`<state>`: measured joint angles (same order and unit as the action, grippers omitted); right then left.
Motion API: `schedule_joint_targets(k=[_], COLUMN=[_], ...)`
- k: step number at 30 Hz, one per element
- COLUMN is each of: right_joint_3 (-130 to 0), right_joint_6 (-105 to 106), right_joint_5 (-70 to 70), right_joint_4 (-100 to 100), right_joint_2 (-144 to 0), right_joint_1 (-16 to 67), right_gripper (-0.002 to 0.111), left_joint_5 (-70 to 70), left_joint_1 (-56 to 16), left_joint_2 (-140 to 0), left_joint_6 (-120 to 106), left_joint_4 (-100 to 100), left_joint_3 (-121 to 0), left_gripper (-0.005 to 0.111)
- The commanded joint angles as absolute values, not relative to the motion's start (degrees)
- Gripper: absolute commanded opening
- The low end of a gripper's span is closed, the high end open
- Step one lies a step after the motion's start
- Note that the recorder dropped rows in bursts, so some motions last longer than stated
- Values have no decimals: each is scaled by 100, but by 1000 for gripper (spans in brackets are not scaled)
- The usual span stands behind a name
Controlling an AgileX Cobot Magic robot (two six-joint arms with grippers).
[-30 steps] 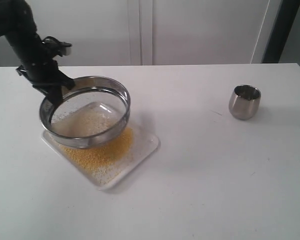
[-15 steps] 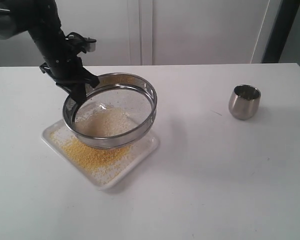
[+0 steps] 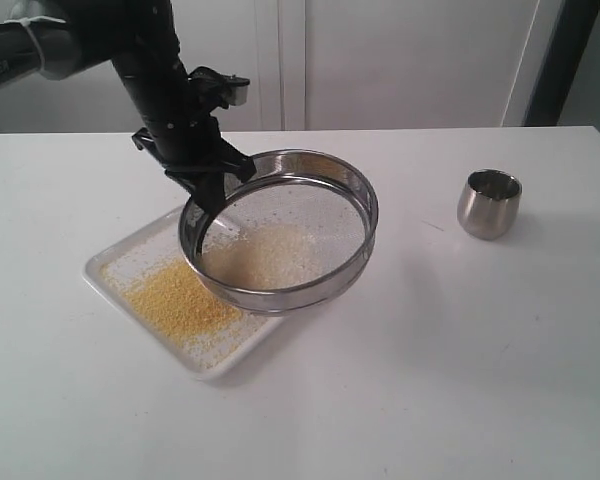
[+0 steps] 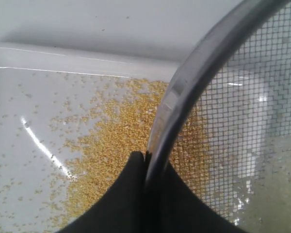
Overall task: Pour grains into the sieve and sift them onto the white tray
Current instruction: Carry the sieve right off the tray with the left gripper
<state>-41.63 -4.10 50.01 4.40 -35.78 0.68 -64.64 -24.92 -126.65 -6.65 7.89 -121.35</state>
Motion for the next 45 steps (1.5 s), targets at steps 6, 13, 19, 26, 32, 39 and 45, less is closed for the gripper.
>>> schedule_joint_targets(k=[6,13,19,26,32,39,45], right_joint_3=[-4142,-4142,-4142,-4142,-4142,-4142,-4142], right_joint_6=[-437,-437,-437,-437,-437,-506,-495], right_joint_5=[4959,4959,4959,4959,4959,4959,4959], right_joint_4=[444,444,444,444,444,444,444], right_joint_2=[-3550,-3550,-3550,-3550,-3550,-3550,-3550], right_joint_1=[57,57,57,57,57,57,57], right_gripper=[0,0,0,0,0,0,0], left_joint_5=[-6985,-6699,-6624,-6158,-5858,-5549,-5512], left_joint_1=[-2858,-3228,-3439,-3676,-3847,-4030,-4084], left_joint_2=[-12548,-12723,-12932,-13010,-13102,-13322,-13500], left_joint_6=[-484,-472,-472,-449,-449,-404,-371], left_joint_4=[1145,1153,1298,1400,1530,1738,1906], left_joint_3=[-12140,-12140,-12140,-12140,-12140,-12478,-12902], left_gripper=[0,0,0,0,0,0,0])
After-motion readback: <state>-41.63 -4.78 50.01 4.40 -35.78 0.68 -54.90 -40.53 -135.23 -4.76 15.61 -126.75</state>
